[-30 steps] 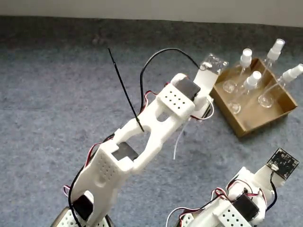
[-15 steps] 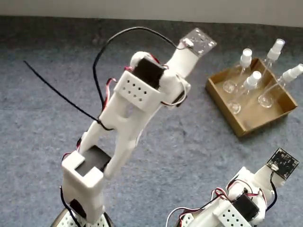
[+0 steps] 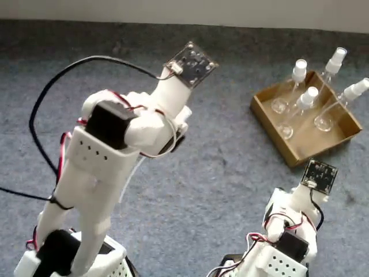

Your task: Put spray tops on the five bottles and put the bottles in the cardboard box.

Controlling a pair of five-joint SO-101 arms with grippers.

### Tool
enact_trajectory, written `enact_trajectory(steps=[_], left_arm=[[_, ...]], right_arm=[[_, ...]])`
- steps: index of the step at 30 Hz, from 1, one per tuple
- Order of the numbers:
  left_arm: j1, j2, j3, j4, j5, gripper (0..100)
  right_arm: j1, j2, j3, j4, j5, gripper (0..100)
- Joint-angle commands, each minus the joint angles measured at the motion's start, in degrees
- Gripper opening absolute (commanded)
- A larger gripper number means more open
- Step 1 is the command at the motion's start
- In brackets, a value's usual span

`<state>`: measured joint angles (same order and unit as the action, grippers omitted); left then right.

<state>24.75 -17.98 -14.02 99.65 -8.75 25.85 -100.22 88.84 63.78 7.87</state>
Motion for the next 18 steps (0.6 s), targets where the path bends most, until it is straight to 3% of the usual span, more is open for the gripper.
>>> enact_trajectory(steps=[1, 9, 18], left_arm=[[-5.7, -12.3, 8.2, 0.0, -6.9, 4], [-14.9, -24.1, 21.8, -0.4, -10.5, 4], [-16.6, -35.2, 41.7, -13.9, -10.0, 4]], right_arm=[[-7.2, -0.7, -8.8, -1.3, -0.3, 11.1], [-17.7, -0.1, -18.2, -1.1, -0.4, 11.1], [-25.5, 3.6, -25.4, -6.1, -0.2, 11.3]])
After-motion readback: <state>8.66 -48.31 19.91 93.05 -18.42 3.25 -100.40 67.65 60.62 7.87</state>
